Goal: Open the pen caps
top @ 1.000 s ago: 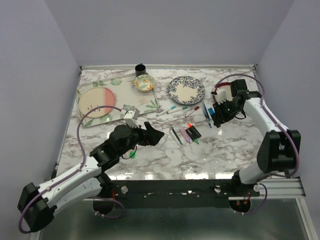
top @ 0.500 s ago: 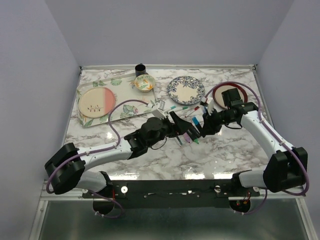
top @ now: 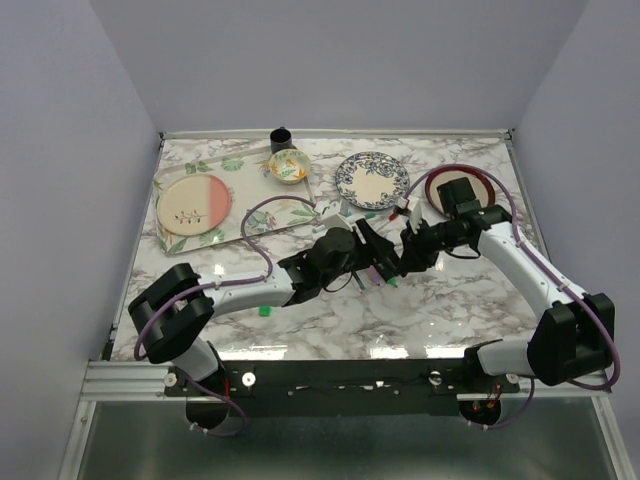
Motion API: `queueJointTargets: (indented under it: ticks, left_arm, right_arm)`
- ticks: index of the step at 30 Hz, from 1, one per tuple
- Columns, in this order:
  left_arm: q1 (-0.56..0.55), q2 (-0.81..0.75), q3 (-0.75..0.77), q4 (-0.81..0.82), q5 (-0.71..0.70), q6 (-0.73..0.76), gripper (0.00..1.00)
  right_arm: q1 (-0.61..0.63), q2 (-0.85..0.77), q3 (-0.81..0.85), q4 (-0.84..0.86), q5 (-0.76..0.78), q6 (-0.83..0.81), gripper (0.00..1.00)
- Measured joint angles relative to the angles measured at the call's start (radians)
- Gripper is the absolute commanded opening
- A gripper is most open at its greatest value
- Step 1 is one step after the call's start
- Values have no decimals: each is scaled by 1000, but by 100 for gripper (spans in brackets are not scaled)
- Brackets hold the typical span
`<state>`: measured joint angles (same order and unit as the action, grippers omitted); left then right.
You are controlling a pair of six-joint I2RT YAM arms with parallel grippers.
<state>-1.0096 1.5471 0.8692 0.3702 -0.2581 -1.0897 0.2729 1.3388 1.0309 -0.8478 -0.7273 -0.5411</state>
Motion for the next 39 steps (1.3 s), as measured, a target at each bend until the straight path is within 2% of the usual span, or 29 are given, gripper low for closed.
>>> queueJointTargets:
  ticks: [1,3,7,8,9,12,18,27,32,39]
  left_arm:
    - [0,8,5,-2,-1,0,55]
    - [0,28,14,-5,-4,-6,53]
    - [-1,37,23,-6,-17,-16,36]
    - [-1,37,23,-6,-20,-18,30]
    - [-1,38,24,-5,-24,-20,19]
    - [-6,37,24,3,-40,-32,0]
    - [-8,5,-5,3,-81,-51,0]
    - [82,-286,-280,53,-77,-199,0]
    - [264,-454,-411,-4,-207,-215,0]
    - [302,-532,-469,-85,-209,-192,0]
  right_arm:
    - [3,0,0,3,0,0,1]
    - [10,0,0,6,3,0,1]
    - [27,0,-8,19,12,2,1]
    - [31,0,-10,25,18,2,1]
    - [39,0,-12,28,23,2,1]
    - [55,1,-21,47,41,2,1]
    - [82,2,-23,85,56,1,1]
    - [197,20,-18,255,-17,14,0]
    - [188,46,-40,140,78,7,1]
    - [191,60,-46,108,148,14,1]
